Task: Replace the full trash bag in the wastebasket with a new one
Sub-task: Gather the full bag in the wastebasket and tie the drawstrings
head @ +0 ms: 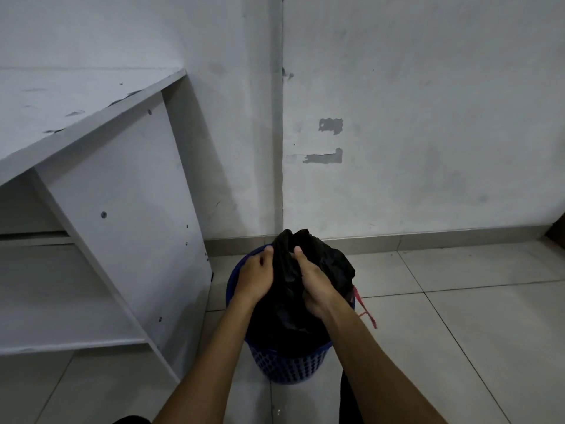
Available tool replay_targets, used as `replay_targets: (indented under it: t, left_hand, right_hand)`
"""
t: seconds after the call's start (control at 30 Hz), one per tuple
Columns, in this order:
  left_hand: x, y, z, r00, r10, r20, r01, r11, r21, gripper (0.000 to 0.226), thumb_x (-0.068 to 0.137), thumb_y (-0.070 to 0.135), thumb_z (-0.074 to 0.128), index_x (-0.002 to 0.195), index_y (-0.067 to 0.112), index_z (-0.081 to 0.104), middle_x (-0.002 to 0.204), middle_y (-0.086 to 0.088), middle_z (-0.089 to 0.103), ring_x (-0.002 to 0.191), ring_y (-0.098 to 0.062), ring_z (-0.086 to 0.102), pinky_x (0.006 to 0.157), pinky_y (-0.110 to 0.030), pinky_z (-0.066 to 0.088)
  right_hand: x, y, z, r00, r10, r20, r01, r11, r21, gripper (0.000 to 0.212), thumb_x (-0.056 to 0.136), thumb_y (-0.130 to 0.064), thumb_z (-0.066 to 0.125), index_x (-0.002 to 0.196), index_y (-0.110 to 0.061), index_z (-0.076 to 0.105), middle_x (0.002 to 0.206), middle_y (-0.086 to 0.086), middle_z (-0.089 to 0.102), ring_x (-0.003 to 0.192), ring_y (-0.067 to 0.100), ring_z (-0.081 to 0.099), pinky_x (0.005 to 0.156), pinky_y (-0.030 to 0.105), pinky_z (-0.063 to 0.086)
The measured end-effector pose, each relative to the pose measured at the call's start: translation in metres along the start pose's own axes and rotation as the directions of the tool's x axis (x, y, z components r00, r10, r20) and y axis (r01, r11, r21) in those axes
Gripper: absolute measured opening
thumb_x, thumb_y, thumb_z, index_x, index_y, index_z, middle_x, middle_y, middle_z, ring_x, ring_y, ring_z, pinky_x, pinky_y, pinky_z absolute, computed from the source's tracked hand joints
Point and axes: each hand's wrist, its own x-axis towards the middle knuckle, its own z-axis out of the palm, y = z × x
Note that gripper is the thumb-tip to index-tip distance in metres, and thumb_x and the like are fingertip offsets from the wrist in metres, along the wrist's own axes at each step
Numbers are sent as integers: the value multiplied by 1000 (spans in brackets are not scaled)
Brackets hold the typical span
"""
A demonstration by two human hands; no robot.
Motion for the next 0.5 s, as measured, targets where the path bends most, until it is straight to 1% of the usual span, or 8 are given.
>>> replay_targets:
  t: [0.07,0.13,0.2,0.27,0.33,0.4,0.43,0.5]
  left_hand:
    - [9,5,5,995,-61,76,65,997,-53,54,103,49,29,100,13,70,86,3,65,82,-13,61,75,-27,47]
    - [24,5,10,976,-175,125,200,955,-219,49,101,50,36,103,14,70,94,-2,69,91,-20,65,83,-33,51]
    - [36,0,14,951,-261,162,305,874,-379,40,98,42,51,106,8,72,89,-6,74,86,-24,69,82,-36,55]
    - [41,-9,17,952,-252,172,302,861,-410,31,95,32,61,109,7,72,83,-6,76,81,-24,71,80,-36,58]
    - [38,-15,17,982,-158,107,186,916,-355,27,97,28,58,109,8,72,87,-1,75,83,-16,69,75,-25,55]
    - [30,-15,12,999,0,-33,-8,971,-239,26,101,29,52,114,15,70,98,3,69,90,-9,65,77,-17,49]
    - [25,-13,8,991,92,-102,-109,979,-172,27,101,30,51,116,18,69,104,2,65,95,-10,62,83,-18,47]
    - [11,-3,3,944,280,-175,-297,952,-77,28,101,30,51,119,20,69,105,4,58,98,-8,59,89,-20,46]
  right_hand:
    - [-1,6,-4,1000,-12,-16,12,999,-35,55,97,-57,50,129,-15,67,121,9,72,115,20,68,108,40,48]
    - [-2,12,-9,999,-6,-32,2,994,-109,58,99,-59,43,121,-14,72,115,7,75,109,19,70,103,38,51]
    - [-1,18,-16,998,19,-54,-27,986,-165,64,100,-63,35,110,-16,77,109,5,76,107,19,70,103,40,51]
    - [-1,19,-22,996,40,-79,-54,980,-192,71,101,-64,27,97,-17,81,105,6,77,105,22,70,102,41,51]
    - [1,16,-26,995,48,-84,-64,979,-191,78,101,-64,21,92,-15,81,97,9,76,97,23,70,93,38,54]
    - [2,11,-27,990,50,-128,-72,983,-171,79,101,-64,20,91,-14,80,81,8,67,80,20,63,77,32,51]
    - [2,8,-27,989,46,-139,-68,985,-159,77,101,-64,21,94,-14,79,82,8,65,79,20,60,75,32,50]
    - [2,3,-26,991,41,-129,-57,991,-117,72,100,-66,24,105,-15,75,102,10,71,95,22,65,87,36,53]
